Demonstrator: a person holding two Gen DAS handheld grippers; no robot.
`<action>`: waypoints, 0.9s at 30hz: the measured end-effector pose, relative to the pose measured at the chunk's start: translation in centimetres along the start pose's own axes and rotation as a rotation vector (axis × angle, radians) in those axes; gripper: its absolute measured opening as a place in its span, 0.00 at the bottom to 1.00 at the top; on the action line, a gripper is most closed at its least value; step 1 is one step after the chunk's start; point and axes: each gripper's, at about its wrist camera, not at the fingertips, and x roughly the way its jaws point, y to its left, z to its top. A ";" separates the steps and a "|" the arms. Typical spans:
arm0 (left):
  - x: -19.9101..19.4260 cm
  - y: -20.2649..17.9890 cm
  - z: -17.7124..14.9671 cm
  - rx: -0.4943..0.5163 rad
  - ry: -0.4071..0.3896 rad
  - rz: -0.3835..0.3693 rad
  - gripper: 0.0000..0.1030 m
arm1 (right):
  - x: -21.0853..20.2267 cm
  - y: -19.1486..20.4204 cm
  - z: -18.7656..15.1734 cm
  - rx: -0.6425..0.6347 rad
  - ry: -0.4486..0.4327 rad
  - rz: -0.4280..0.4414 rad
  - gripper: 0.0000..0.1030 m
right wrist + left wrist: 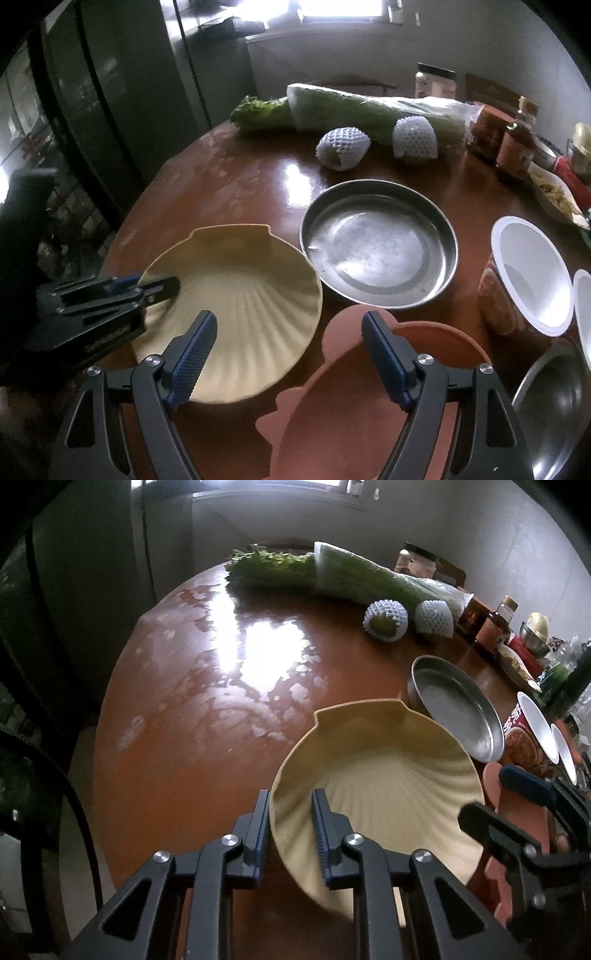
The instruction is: Organize plates and bowls
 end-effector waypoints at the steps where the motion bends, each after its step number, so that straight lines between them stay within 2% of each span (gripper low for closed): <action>1: -0.2 0.3 -0.2 -0.007 0.000 0.001 0.21 | 0.1 0.1 0.1 -0.004 0.000 0.004 0.79; 8: -1.0 1.8 -1.2 -0.045 -0.006 0.010 0.21 | 1.3 1.1 0.9 -0.035 0.006 0.017 0.75; 14: -1.5 2.5 -1.8 -0.065 -0.008 0.011 0.21 | 3.3 2.2 0.8 -0.054 0.077 0.093 0.48; 16: -1.7 2.5 -2.2 -0.067 -0.008 0.013 0.21 | 3.9 2.6 0.5 -0.061 0.098 0.119 0.36; 19: -2.0 2.5 -2.7 -0.068 -0.006 0.015 0.21 | 3.9 3.2 0.3 -0.083 0.094 0.124 0.31; 27: -3.2 1.6 -4.5 -0.067 -0.003 0.011 0.22 | 4.2 3.8 0.6 -0.126 0.103 0.102 0.31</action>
